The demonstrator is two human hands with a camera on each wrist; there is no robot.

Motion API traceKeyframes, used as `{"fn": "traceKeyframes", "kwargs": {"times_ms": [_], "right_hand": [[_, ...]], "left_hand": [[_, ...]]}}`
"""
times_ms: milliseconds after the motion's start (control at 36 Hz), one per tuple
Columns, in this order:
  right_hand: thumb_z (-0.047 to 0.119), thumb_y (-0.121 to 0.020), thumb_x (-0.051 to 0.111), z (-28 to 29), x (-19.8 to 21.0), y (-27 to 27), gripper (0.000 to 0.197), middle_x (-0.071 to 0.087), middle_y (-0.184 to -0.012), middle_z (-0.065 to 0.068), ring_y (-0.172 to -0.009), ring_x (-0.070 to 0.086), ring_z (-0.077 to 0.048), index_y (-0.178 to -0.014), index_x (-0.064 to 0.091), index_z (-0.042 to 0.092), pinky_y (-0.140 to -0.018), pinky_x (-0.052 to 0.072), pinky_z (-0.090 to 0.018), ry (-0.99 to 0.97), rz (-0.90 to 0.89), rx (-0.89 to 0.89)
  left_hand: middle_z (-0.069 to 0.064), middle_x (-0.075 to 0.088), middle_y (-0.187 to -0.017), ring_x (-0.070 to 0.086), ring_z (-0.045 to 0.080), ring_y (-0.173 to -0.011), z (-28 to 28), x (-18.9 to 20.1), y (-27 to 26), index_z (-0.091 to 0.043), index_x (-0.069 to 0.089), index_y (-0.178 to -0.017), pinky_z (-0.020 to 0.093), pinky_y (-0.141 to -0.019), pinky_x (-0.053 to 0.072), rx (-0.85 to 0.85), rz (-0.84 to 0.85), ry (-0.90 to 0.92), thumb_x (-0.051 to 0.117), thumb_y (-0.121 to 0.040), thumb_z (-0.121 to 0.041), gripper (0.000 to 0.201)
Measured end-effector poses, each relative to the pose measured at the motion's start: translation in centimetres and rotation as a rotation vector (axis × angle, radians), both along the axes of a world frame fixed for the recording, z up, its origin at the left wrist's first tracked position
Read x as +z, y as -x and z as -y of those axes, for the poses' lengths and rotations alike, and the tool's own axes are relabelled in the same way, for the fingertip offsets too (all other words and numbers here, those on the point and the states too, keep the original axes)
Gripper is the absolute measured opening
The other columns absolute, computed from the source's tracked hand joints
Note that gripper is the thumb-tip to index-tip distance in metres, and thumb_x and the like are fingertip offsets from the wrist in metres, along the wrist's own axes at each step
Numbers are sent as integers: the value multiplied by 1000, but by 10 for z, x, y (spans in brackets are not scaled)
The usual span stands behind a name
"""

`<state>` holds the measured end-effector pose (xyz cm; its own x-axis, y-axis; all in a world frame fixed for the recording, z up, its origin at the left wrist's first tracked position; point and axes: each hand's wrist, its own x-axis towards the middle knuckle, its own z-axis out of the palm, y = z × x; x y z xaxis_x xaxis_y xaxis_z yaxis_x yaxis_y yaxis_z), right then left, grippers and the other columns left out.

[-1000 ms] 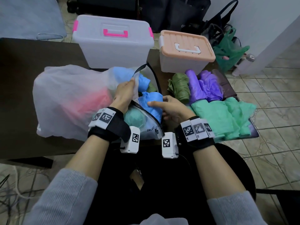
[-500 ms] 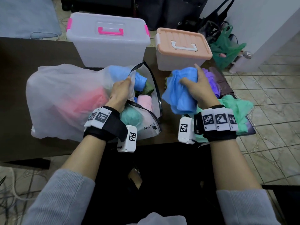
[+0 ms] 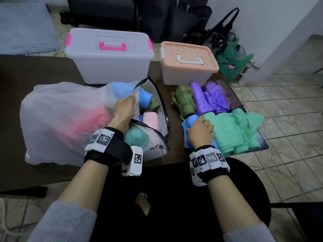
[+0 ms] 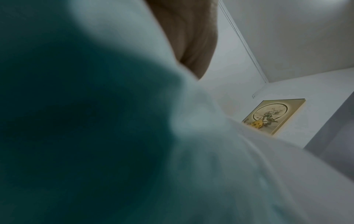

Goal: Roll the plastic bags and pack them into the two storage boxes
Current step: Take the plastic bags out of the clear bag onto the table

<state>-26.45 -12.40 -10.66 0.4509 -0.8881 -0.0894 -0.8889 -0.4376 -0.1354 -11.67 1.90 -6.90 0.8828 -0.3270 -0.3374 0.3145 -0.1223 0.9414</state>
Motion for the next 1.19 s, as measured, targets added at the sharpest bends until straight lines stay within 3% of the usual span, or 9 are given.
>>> {"fn": "traceKeyframes", "kwargs": {"times_ms": [333,528,722,833,889,944,1000,1083,1194], "right_hand": [[29,-95,49,3,-3,-10,56,36,-135,-18,-125,33,-30,-139,28,0,-94,31,-38,123,-46,55],[54,-83,60,1,25,-16,82,33,-137,-14,-126,30,-28,-137,29,1,-99,30,-38,76,-124,44],[33,-92,55,-14,53,-41,54,33,-138,-18,-128,30,-34,-132,36,2,-102,30,-42,-66,240,151],[28,-93,52,-21,49,-63,43,50,-128,-15,-123,44,-30,-127,46,3,-103,35,-35,-393,531,205],[26,-94,51,-26,49,-71,41,57,-122,-11,-115,52,-24,-127,48,2,-93,38,-26,-500,609,221],[23,-94,52,-30,48,-79,41,56,-122,-10,-114,52,-21,-129,48,3,-85,35,-21,-507,604,280],[22,-90,55,-32,46,-87,45,52,-126,-12,-116,49,-23,-131,46,5,-89,35,-23,-449,551,369],[25,-86,61,-34,45,-100,53,45,-128,-15,-120,41,-29,-132,44,7,-100,33,-32,-373,398,523],[30,-87,61,-39,51,-116,51,47,-127,-14,-119,41,-28,-127,45,4,-94,30,-29,-345,298,628]], "left_hand": [[2,42,-65,41,14,-58,1,1,0,-14,45,-69,22,-50,35,3,-2,15,41,-97,-25,30],[2,42,-65,43,19,-65,2,0,-2,-14,46,-68,28,-58,33,7,-15,-30,42,-96,-29,31],[2,44,-68,47,20,-73,1,0,-2,-14,47,-70,30,-68,38,39,-34,0,42,-97,-31,33],[0,47,-71,49,21,-78,1,0,-3,-16,48,-70,29,-70,40,66,-19,-17,41,-98,-36,35],[1,49,-73,51,22,-78,1,1,-3,-16,49,-70,31,-72,42,77,-19,-10,41,-97,-36,35],[2,48,-71,50,21,-74,1,0,-3,-15,48,-69,31,-69,42,92,-1,-12,41,-97,-36,35],[2,43,-69,45,19,-69,0,-1,-4,-16,45,-69,29,-63,38,112,31,-12,40,-97,-34,34],[0,38,-67,39,18,-71,-2,-1,-4,-18,43,-71,31,-65,34,168,38,27,41,-98,-34,32],[-3,30,-61,30,12,-54,-1,-2,-5,-18,34,-63,23,-51,30,210,46,56,40,-100,-29,39]]}}
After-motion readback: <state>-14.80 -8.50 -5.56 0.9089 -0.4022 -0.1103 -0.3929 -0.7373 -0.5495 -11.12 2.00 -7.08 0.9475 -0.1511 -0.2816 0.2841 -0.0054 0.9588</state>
